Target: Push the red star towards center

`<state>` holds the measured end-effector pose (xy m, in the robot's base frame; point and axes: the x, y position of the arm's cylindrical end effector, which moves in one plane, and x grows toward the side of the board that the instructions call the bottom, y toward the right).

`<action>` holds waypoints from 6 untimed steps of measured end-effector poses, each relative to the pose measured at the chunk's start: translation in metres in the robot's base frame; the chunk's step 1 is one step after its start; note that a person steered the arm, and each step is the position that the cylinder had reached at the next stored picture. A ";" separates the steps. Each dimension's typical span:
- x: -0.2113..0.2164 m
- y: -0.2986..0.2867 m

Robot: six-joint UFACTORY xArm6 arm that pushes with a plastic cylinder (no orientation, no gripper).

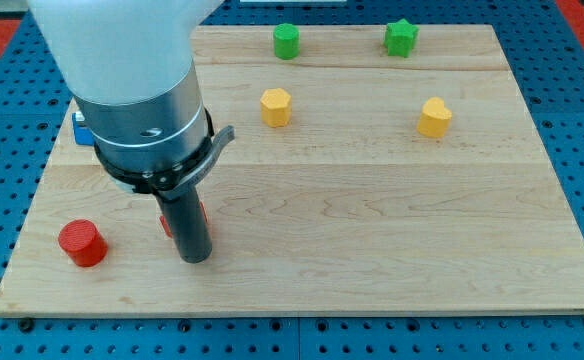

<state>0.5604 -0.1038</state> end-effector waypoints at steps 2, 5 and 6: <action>-0.043 0.016; -0.059 -0.062; -0.082 -0.020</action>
<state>0.4784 -0.1235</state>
